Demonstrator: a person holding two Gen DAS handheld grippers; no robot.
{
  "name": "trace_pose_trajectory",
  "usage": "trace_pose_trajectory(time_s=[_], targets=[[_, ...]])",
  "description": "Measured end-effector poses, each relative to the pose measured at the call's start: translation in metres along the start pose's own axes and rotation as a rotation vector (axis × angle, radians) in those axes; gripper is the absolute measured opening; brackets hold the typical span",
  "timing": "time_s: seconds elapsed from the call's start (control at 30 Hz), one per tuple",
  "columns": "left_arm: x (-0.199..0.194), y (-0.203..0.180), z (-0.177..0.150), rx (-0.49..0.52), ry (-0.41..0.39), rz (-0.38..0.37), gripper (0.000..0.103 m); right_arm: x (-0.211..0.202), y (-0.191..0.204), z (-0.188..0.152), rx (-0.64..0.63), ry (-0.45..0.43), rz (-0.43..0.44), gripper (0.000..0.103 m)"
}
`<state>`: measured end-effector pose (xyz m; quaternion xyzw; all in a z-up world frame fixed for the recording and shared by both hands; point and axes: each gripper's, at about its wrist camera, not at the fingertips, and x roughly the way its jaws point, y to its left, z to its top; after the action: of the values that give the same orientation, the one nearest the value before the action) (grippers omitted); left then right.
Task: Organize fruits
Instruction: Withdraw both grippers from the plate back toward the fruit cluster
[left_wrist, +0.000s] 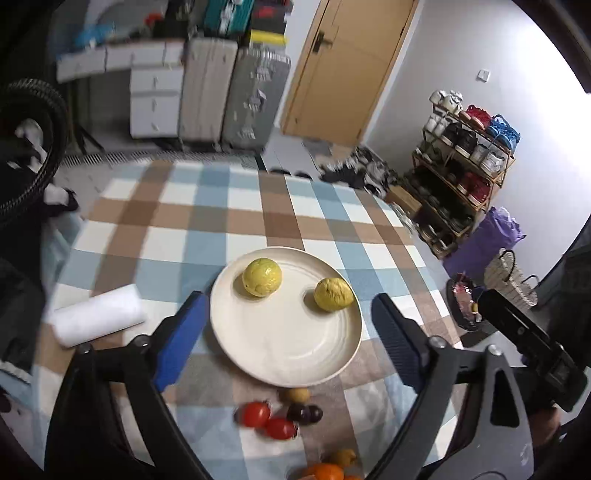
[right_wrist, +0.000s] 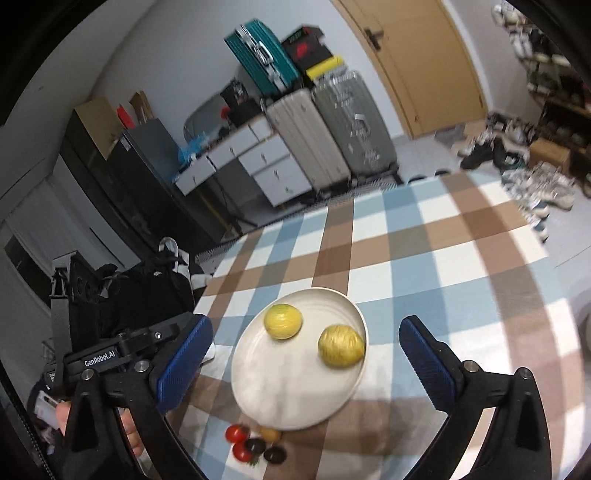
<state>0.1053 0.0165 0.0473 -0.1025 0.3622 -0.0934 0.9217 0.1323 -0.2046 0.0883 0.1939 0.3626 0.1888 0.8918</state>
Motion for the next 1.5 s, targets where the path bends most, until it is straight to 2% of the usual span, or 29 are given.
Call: trace_pose_trajectory(time_s=[0.1,0.33,0.57,0.73,0.83,0.9,1.03,1.2,1.37,1.5], targets=[[-0.032,-0.010,-0.015,0.019,-0.062,0.027,0.102,-0.034,0.020,-0.016,-0.056,-0.074,-0.020,0.103],[-0.089,-0.024,-0.058,0.067,-0.162,0.091,0.102,-0.084,0.059,-0.060,-0.158,-0.175,-0.023,0.103],[-0.098,-0.029,-0.101,0.114,-0.146,0.133,0.102,-0.107,0.067,-0.098,-0.182,-0.194,-0.054,0.103],[-0.092,-0.023,-0.117,0.109,-0.137,0.125,0.102,-0.099,0.055,-0.121,-0.190,-0.117,-0.024,0.103],[-0.089,-0.019,-0.125,0.114,-0.151,0.132,0.102,-0.098,0.054,-0.131,-0.205,-0.082,-0.047,0.103],[-0.084,-0.016,-0.129,0.108,-0.133,0.126,0.102,-0.099,0.054,-0.138,-0.219,-0.066,-0.065,0.103],[-0.073,-0.010,-0.133,0.080,-0.078,0.089,0.102,-0.093,0.053,-0.152,-0.197,0.009,-0.077,0.103],[-0.070,-0.007,-0.131,0.068,-0.084,0.087,0.102,-0.088,0.064,-0.170,-0.260,0.056,-0.103,0.103],[-0.066,-0.001,-0.129,0.055,-0.074,0.120,0.102,-0.075,0.072,-0.183,-0.308,0.129,-0.092,0.103],[-0.067,0.006,-0.127,0.025,-0.070,0.129,0.102,-0.062,0.067,-0.188,-0.289,0.199,-0.084,0.103]])
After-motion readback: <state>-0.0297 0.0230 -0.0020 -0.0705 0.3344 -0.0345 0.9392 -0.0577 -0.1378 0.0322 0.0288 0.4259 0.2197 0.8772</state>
